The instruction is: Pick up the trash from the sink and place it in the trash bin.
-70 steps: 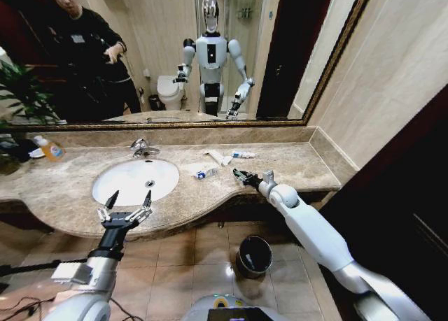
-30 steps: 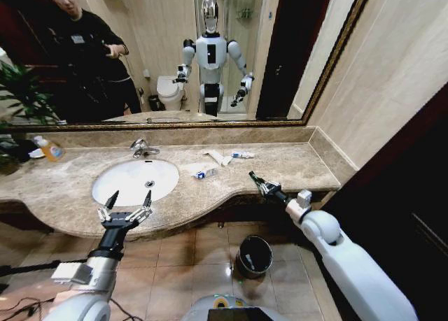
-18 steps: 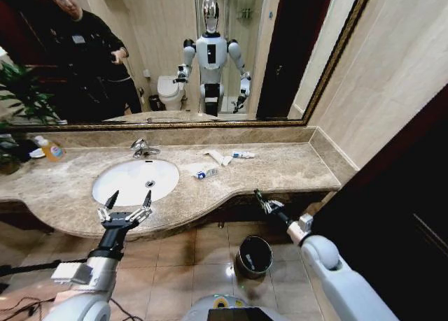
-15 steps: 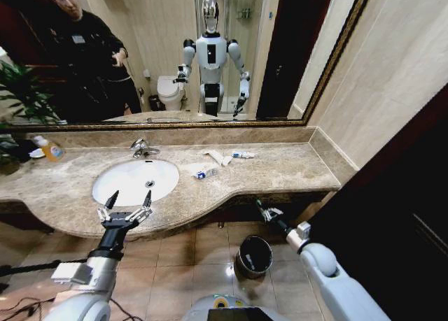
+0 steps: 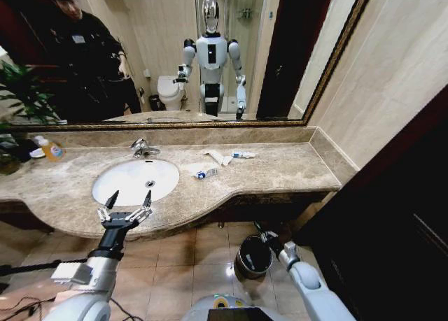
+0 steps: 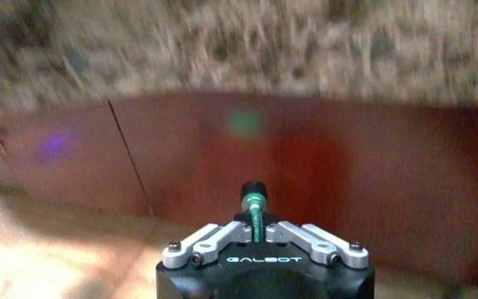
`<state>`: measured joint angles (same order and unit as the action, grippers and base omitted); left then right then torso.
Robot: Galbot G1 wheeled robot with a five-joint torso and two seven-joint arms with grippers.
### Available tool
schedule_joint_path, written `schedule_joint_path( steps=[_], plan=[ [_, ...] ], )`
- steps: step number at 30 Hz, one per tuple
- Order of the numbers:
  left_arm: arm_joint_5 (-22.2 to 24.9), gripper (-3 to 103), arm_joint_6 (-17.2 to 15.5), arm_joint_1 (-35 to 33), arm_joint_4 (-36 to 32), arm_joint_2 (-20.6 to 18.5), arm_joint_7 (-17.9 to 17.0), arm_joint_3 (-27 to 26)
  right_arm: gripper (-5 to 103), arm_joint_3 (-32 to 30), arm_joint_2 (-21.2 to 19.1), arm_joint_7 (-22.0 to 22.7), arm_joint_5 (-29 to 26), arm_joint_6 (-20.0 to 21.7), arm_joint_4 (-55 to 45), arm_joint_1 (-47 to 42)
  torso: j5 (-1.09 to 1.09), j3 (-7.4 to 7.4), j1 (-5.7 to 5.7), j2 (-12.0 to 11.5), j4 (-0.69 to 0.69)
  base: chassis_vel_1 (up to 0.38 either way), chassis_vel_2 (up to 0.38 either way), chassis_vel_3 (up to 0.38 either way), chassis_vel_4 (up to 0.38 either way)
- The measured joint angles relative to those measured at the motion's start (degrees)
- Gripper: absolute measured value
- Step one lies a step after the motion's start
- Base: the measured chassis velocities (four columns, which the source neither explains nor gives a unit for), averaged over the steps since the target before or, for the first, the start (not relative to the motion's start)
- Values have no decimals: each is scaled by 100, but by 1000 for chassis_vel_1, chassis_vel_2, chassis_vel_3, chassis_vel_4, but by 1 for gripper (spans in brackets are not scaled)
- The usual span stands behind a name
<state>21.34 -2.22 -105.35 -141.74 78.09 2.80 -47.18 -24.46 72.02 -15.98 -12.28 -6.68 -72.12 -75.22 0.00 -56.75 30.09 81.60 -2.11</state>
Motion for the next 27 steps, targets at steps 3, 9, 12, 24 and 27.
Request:
schedule_joint_path(
  steps=[3, 9, 12, 24, 27],
  plan=[
    [0, 100, 0, 0, 0, 0, 0, 0, 3, -35, 99, 48, 164, -162, 402, 81, 0, 0, 0, 0, 0, 0, 0, 0, 0],
    [0, 100, 0, 0, 0, 0, 0, 0, 3, -89, 280, 198, 237, -218, 860, 219, 1, 0, 0, 0, 0, 0, 0, 0, 0],
    [0, 100, 0, 0, 0, 0, 0, 0, 3, -109, 367, 338, 228, -222, 1100, 339, 0, 0, 0, 0, 0, 0, 0, 0, 0],
    [0, 100, 0, 0, 0, 0, 0, 0, 25, -94, 394, 481, 170, -126, 1082, 336, 0, 0, 0, 0, 0, 0, 0, 0, 0],
    [0, 100, 0, 0, 0, 0, 0, 0, 36, -86, 395, 517, 173, -117, 1087, 377, 0, 0, 0, 0, 0, 0, 0, 0, 0]
  ],
)
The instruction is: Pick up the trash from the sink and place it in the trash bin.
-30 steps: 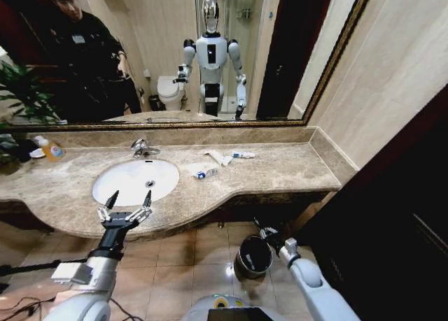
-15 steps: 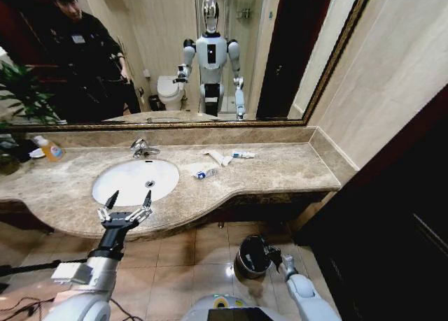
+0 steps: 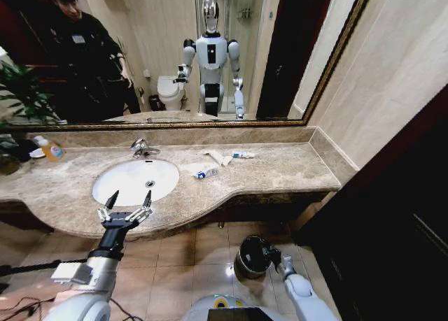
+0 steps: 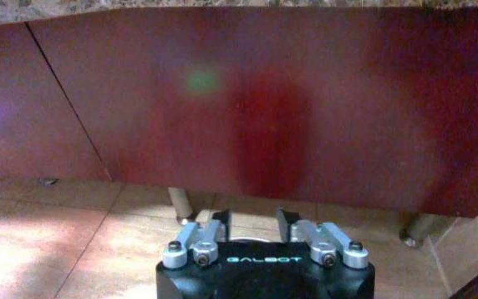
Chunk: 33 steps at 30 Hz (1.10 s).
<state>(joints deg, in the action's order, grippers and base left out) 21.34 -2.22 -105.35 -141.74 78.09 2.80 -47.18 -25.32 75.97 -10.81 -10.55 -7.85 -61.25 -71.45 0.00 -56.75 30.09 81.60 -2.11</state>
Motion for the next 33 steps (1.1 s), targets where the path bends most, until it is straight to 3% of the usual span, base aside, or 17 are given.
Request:
schedule_joint_path(
  steps=[1, 4, 9, 12, 18, 23, 27, 33],
  plan=[
    [0, 100, 0, 0, 0, 0, 0, 0, 36, 0, 0, 0, 0, 0, 0, 0, 0, 0, 0, 0, 0, 0, 0, 0, 0],
    [0, 100, 0, 0, 0, 0, 0, 0, 52, 8, 5, 14, 11, 37, -1, 46, 0, 0, 0, 0, 0, 0, 0, 0, 0],
    [0, 100, 0, 0, 0, 0, 0, 0, 63, 19, 17, 15, 36, 50, 27, 81, 0, 0, 0, 0, 0, 0, 0, 0, 0],
    [0, 100, 0, 0, 0, 0, 0, 0, 79, 21, 56, 17, 49, 49, 76, 85, -1, 0, 0, 0, 0, 0, 0, 0, 0],
    [0, 100, 0, 0, 0, 0, 0, 0, 98, 23, 69, 18, 36, 64, 80, 70, 0, 0, 0, 0, 0, 0, 0, 0, 0],
    [0, 100, 0, 0, 0, 0, 0, 0, 100, 14, 73, 26, -2, 131, 16, 30, -1, 0, 0, 0, 0, 0, 0, 0, 0],
    [0, 100, 0, 0, 0, 0, 0, 0, 100, -2, -19, 262, -506, 526, -796, -278, 0, 0, 0, 0, 0, 0, 0, 0, 0],
    [0, 100, 0, 0, 0, 0, 0, 0, 100, -47, -195, 557, -973, 782, -1632, -561, 0, 0, -1, 0, 0, 0, 0, 0, 0]
  ],
)
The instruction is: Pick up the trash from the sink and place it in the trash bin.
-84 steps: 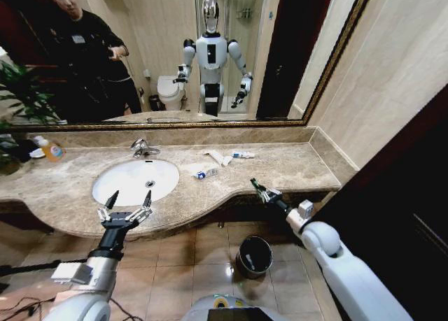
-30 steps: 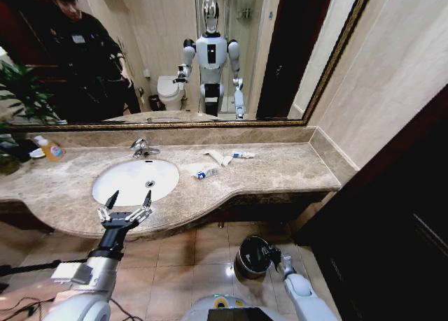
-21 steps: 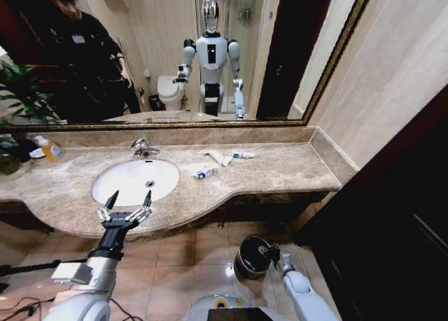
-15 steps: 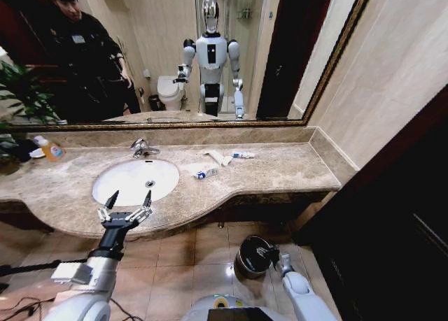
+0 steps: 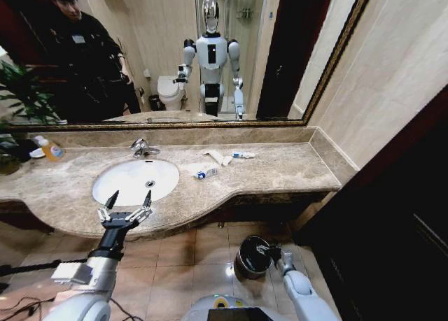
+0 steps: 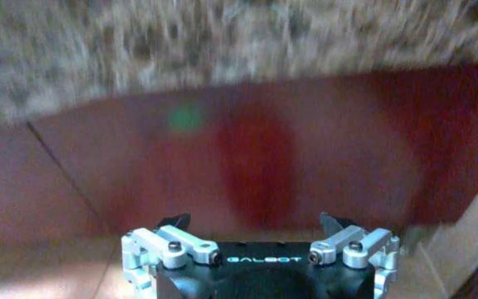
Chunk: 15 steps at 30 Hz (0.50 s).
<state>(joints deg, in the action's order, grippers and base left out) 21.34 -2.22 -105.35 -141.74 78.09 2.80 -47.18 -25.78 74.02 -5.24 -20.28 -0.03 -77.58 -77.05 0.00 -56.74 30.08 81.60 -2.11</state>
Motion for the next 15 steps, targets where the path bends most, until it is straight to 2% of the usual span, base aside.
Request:
schedule_joint_path(
  steps=[3, 5, 9, 15],
  plan=[
    [0, 100, 0, 0, 0, 0, 0, 0, 100, -42, -77, 19, -178, -102, -351, -133, 0, 0, 0, 0, 0, 0, 0, 0, 0],
    [0, 100, 0, 0, 0, 0, 0, 0, 100, -115, -129, 14, -217, -455, -790, -358, -1, 0, 0, 0, 0, 0, 0, 0, 0],
    [0, 100, 0, 0, 0, 0, 0, 0, 100, -144, -177, -2, -214, -587, -1107, -523, 0, 0, 0, 0, 0, 0, 0, 0, 0],
    [0, 100, 0, 0, 0, 0, 0, 0, 100, -194, -286, -101, -253, -698, -2185, -1002, 0, 0, 0, 0, 1, 0, 0, 0, 0]
  ],
)
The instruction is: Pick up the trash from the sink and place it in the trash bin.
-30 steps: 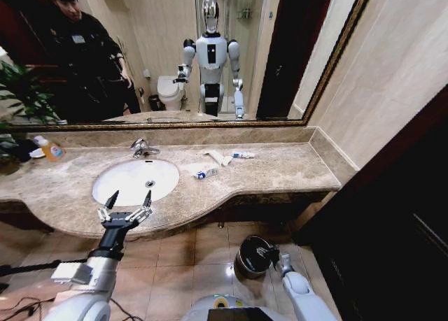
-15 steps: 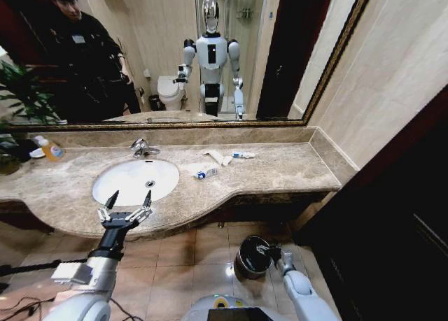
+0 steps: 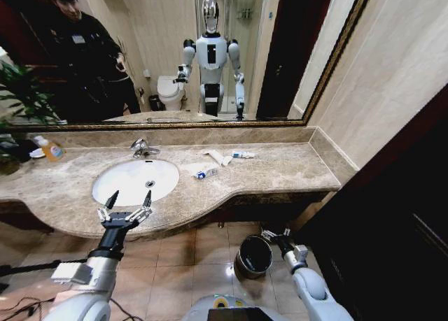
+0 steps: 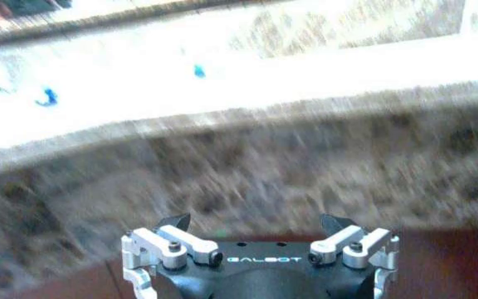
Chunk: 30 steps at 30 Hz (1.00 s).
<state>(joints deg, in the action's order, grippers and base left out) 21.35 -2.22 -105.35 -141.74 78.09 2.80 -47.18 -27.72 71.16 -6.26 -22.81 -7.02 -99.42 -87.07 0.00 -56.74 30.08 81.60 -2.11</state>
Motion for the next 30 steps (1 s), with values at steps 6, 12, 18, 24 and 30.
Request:
schedule_joint_path(
  steps=[6, 12, 18, 24, 30],
  plan=[
    [0, 100, 0, 0, 0, 0, 0, 0, 100, 2, 117, -966, 15, 155, -1057, -2, 0, 0, 0, 0, 0, 0, 0, 0, 0],
    [0, 100, 0, 0, 0, 0, 0, 0, 100, 41, 47, -1644, 167, 595, -1141, 412, -1, 0, 1, 0, 0, 0, 0, 0, 0],
    [0, 100, 0, 0, 0, 0, 0, 0, 100, 235, 7, -1691, 284, 1003, -914, 980, 0, -1, 1, 0, 0, 0, 0, 0, 0],
    [0, 100, 0, 0, 0, 0, 0, 0, 100, 547, -94, -1675, 334, 1395, -484, 1805, 0, -1, 1, 0, 0, 0, 0, 0, 0],
    [0, 100, 0, 0, 0, 0, 0, 0, 100, 912, -240, -1700, 311, 1653, -10, 2548, 0, -1, 1, 0, -1, 0, 0, 0, 0]
  ],
)
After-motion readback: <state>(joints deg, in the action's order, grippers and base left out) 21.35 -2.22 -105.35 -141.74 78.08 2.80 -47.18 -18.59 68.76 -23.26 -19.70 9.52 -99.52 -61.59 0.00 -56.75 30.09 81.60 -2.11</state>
